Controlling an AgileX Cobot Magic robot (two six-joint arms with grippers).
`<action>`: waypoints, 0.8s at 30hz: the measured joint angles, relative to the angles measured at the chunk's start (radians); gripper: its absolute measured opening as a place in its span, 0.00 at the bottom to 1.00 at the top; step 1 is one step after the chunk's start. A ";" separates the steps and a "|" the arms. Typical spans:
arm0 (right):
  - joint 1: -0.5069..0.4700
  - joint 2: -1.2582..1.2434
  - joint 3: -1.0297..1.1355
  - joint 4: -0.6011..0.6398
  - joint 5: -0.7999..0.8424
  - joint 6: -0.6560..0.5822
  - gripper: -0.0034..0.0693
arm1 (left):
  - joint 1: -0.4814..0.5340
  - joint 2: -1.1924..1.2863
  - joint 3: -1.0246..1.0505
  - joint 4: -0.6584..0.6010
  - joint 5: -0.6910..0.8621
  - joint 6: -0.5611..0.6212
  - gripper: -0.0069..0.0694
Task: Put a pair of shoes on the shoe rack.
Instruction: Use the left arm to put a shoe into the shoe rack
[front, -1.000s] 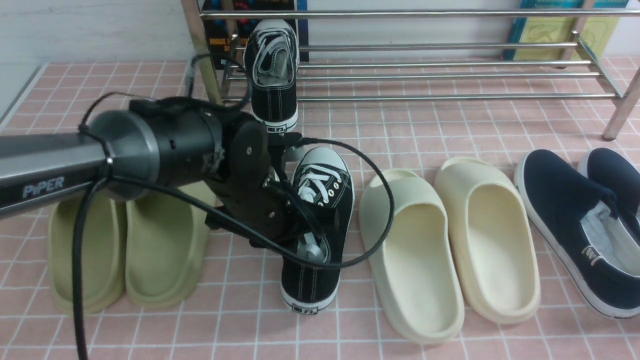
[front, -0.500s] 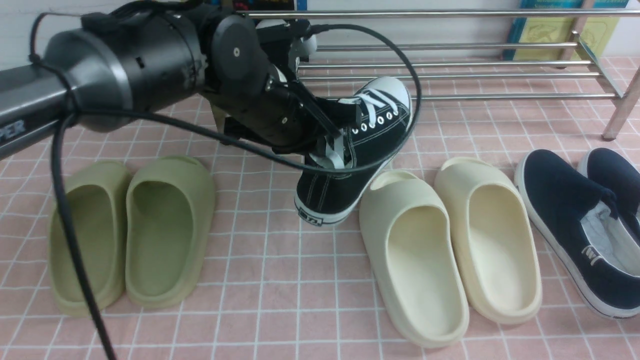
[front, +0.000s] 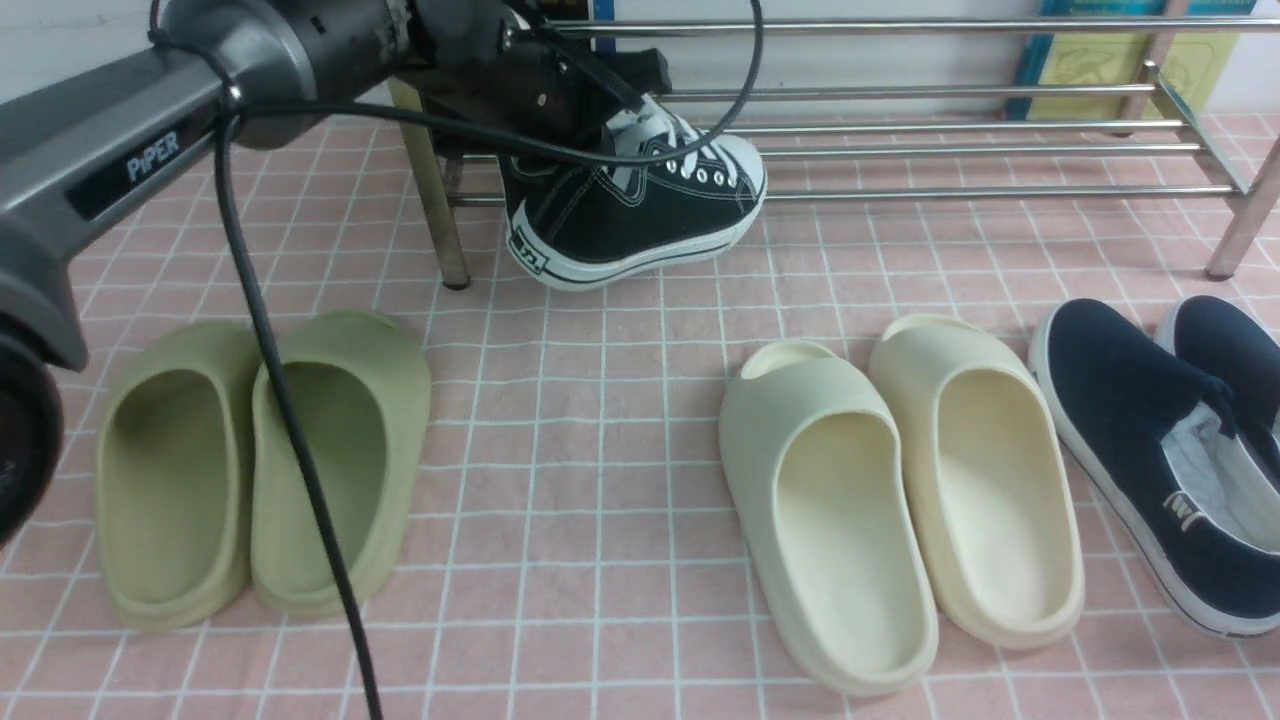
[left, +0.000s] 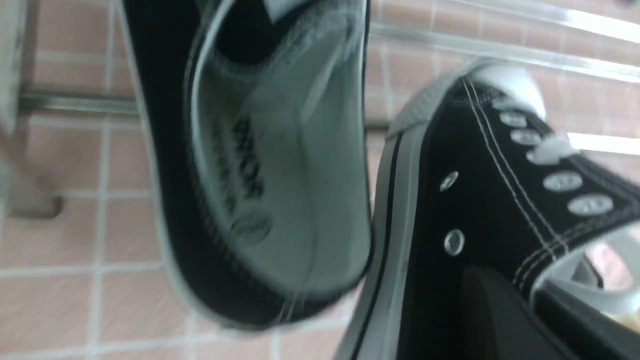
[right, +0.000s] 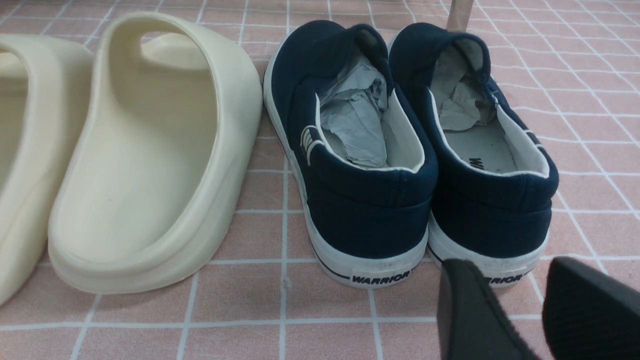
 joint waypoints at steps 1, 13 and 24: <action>0.000 0.000 0.000 0.000 0.000 0.000 0.38 | 0.000 0.002 -0.001 -0.008 0.000 0.000 0.13; 0.000 0.000 0.000 -0.044 0.001 0.000 0.38 | -0.028 -0.020 -0.006 -0.138 0.178 0.156 0.13; 0.000 0.000 0.000 -0.044 0.001 0.000 0.38 | -0.028 -0.084 -0.006 -0.107 0.247 0.162 0.13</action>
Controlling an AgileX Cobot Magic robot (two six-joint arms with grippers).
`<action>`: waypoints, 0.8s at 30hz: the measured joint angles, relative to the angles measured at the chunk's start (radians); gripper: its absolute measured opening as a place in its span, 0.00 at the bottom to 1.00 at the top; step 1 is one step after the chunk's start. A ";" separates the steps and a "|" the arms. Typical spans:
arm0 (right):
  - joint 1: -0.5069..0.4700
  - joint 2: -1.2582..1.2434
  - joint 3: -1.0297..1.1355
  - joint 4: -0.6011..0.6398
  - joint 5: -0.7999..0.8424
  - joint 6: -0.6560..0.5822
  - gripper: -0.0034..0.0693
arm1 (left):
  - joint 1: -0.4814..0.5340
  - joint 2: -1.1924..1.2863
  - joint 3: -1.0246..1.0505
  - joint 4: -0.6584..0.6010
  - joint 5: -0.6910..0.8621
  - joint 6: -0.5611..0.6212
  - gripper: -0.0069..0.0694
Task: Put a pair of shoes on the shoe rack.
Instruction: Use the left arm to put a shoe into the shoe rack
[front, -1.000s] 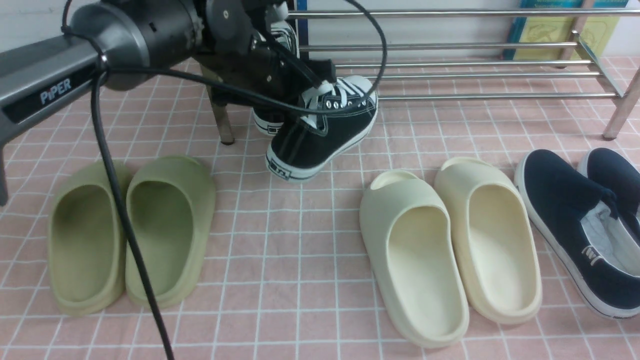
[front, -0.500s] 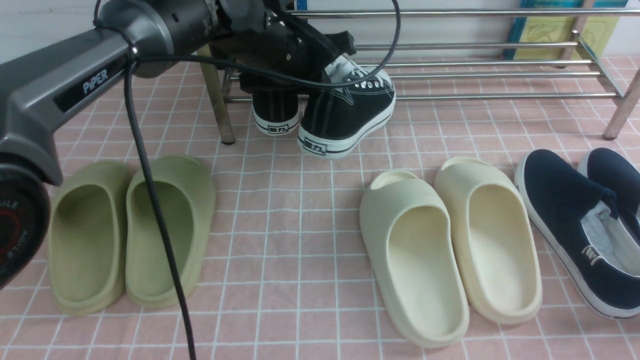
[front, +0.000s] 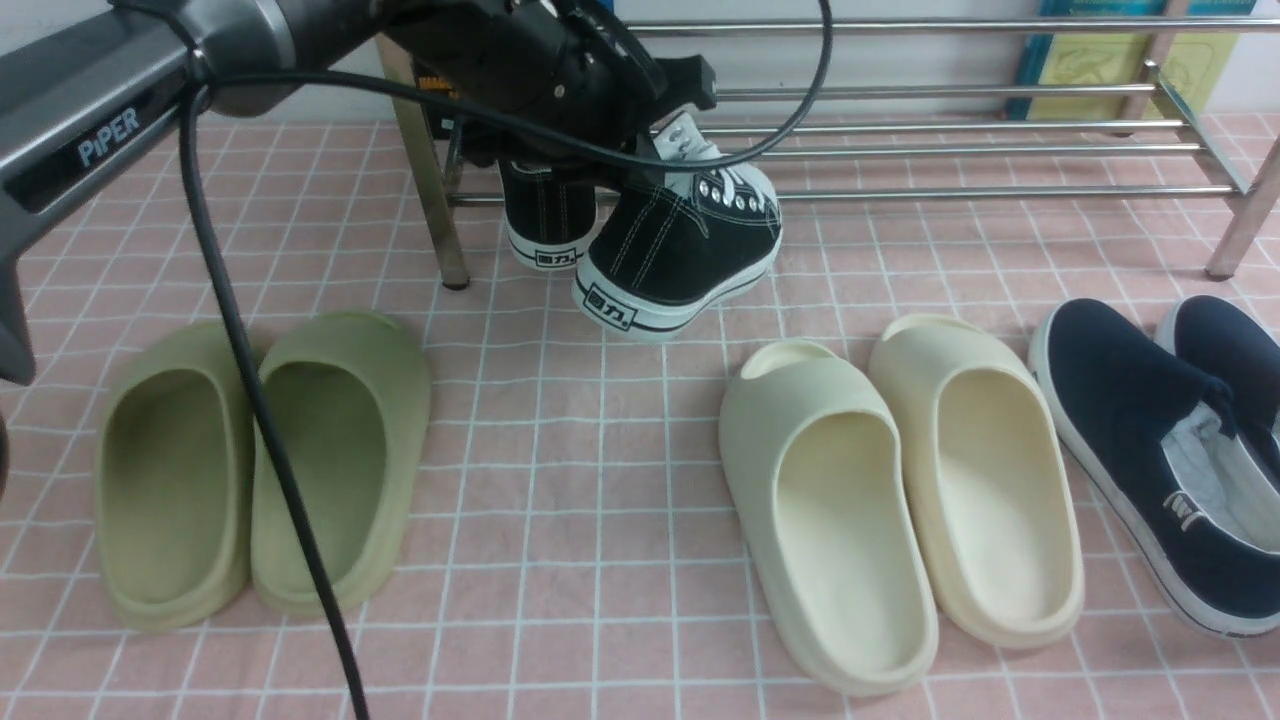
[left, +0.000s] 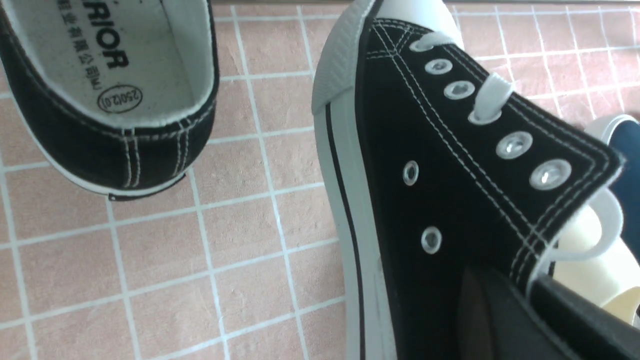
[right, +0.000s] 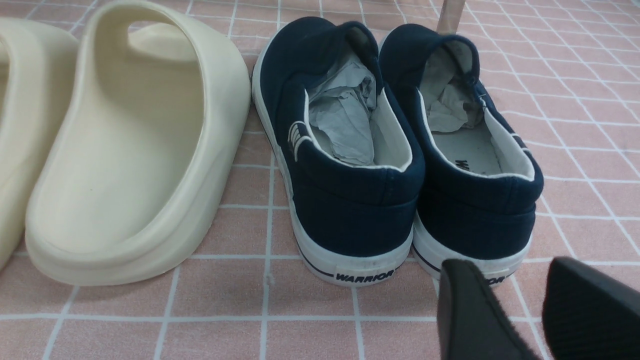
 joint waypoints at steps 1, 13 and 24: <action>0.000 0.000 0.000 0.000 0.000 0.000 0.38 | 0.000 -0.001 0.000 0.000 -0.008 0.000 0.13; 0.000 0.000 0.000 0.000 0.000 0.000 0.38 | 0.000 -0.001 0.000 0.000 -0.123 -0.002 0.13; 0.000 0.000 0.000 0.000 0.000 0.000 0.38 | 0.000 0.041 0.000 0.087 -0.293 -0.049 0.13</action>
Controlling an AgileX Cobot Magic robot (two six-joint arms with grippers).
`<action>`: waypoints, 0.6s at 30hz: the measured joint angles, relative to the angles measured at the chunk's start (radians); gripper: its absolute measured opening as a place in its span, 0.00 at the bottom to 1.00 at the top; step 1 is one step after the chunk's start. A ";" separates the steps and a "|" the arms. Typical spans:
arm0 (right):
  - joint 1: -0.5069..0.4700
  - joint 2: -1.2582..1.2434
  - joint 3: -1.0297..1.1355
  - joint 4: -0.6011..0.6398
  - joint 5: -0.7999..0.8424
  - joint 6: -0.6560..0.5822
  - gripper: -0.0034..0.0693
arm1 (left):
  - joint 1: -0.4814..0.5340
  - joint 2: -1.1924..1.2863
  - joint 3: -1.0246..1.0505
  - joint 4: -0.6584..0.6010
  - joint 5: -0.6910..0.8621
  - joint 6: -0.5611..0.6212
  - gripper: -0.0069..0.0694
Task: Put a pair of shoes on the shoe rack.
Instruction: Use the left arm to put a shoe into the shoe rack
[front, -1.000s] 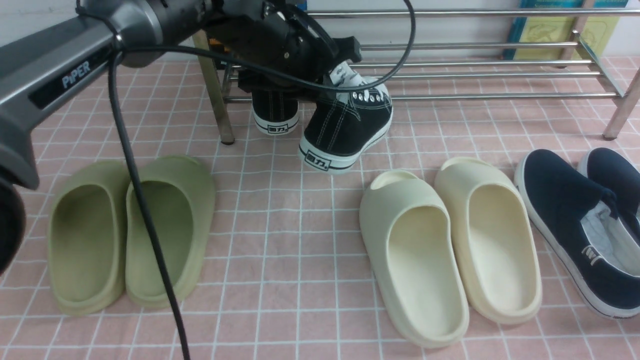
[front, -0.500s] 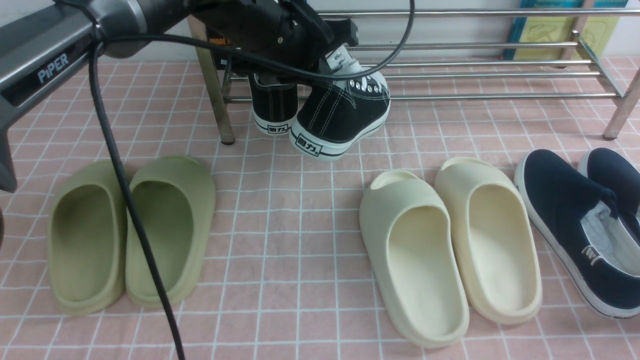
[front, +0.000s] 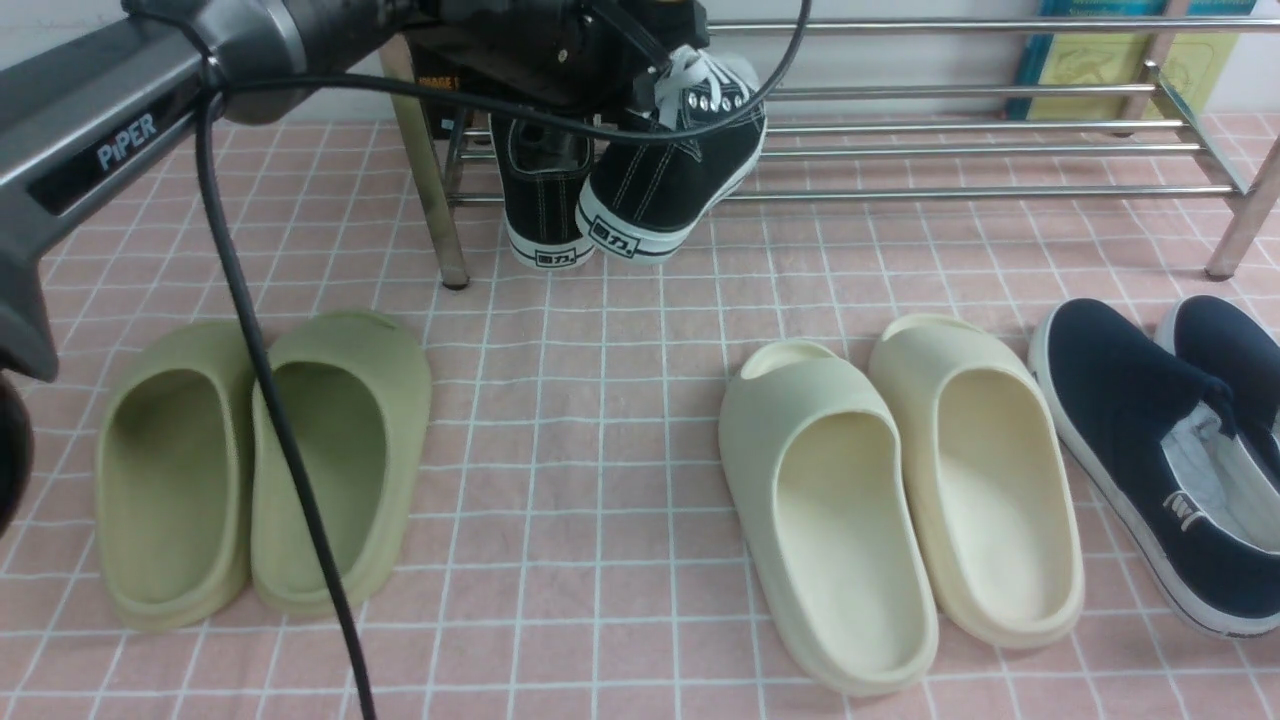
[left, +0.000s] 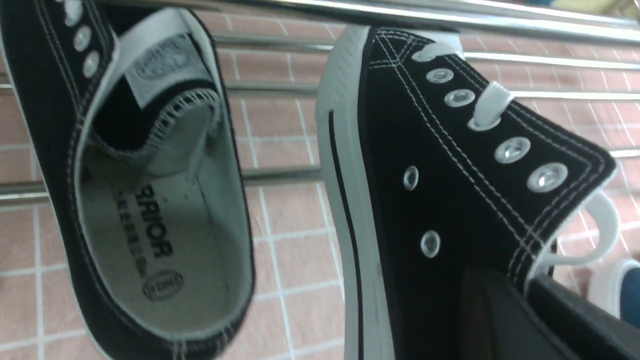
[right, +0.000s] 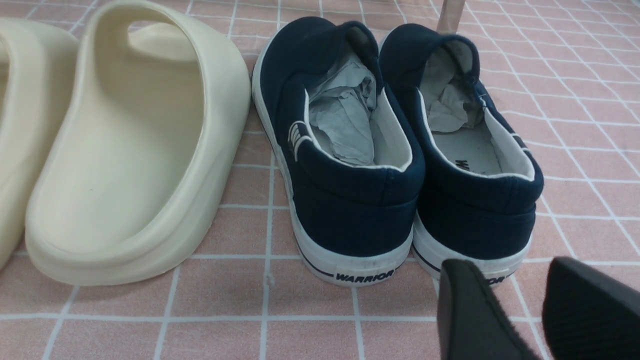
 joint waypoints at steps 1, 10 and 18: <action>0.000 0.000 0.000 0.000 0.000 0.000 0.38 | 0.000 0.014 0.000 0.003 -0.018 -0.010 0.13; 0.000 0.000 0.000 0.000 0.000 0.000 0.38 | 0.003 0.126 0.001 0.003 -0.197 -0.054 0.13; 0.000 0.000 0.000 -0.008 0.000 0.000 0.38 | 0.003 0.142 0.001 0.038 -0.297 -0.056 0.13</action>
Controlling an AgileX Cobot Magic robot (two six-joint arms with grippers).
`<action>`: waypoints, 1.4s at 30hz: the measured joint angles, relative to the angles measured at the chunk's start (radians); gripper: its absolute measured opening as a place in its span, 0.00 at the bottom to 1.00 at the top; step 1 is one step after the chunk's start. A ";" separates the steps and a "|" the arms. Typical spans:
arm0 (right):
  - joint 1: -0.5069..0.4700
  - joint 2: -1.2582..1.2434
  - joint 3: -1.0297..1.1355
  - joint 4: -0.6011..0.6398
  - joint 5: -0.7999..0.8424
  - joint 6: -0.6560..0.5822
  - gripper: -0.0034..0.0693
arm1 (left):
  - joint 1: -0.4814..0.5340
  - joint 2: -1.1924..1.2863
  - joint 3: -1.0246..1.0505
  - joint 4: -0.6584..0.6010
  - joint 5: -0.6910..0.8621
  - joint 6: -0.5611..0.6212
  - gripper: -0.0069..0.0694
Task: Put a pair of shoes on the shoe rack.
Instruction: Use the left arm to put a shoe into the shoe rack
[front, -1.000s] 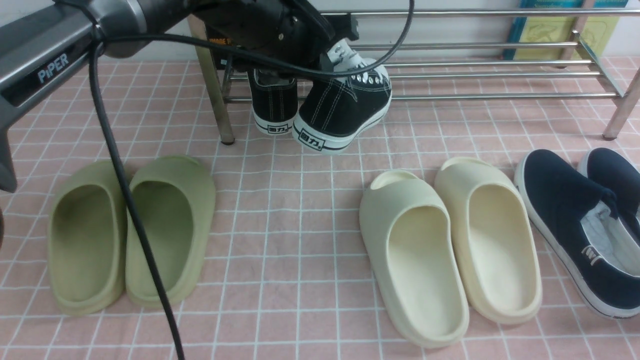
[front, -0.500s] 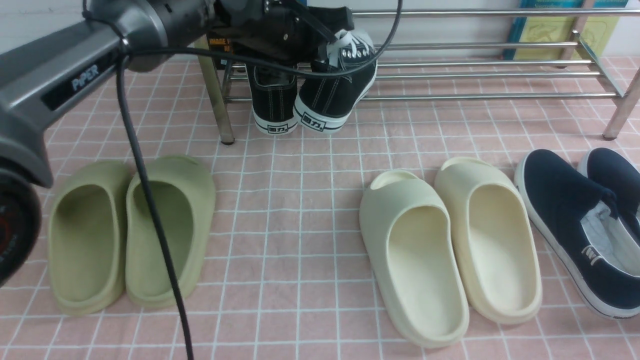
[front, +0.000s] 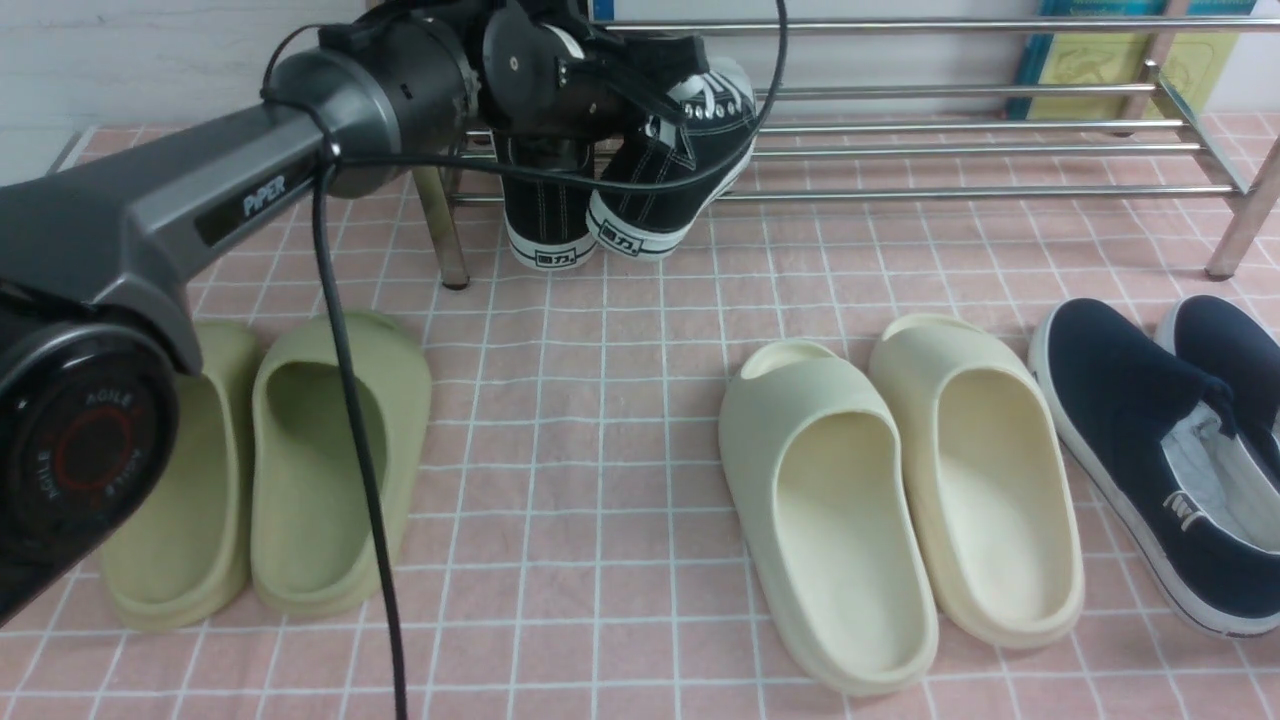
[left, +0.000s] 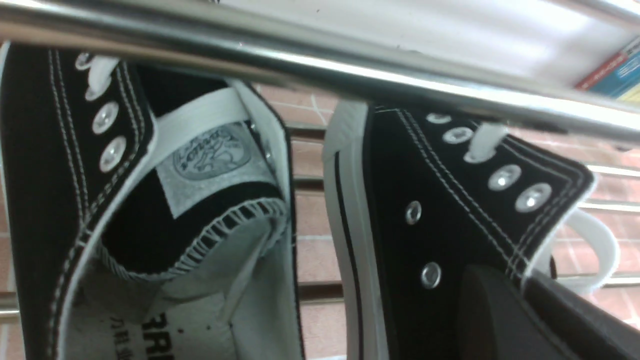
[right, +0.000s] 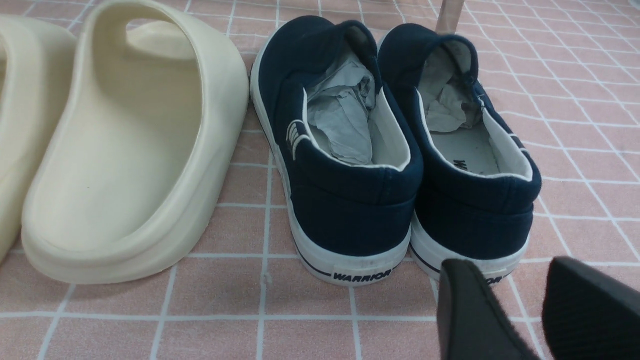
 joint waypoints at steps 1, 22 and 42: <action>0.000 0.000 0.000 0.000 0.000 0.000 0.38 | 0.000 0.005 0.000 0.007 -0.004 0.001 0.13; 0.000 0.000 0.000 -0.001 0.001 0.000 0.38 | 0.010 0.043 -0.001 0.032 0.057 0.000 0.22; 0.000 0.000 0.000 -0.027 0.002 0.052 0.38 | 0.013 -0.038 -0.004 0.095 0.154 0.011 0.54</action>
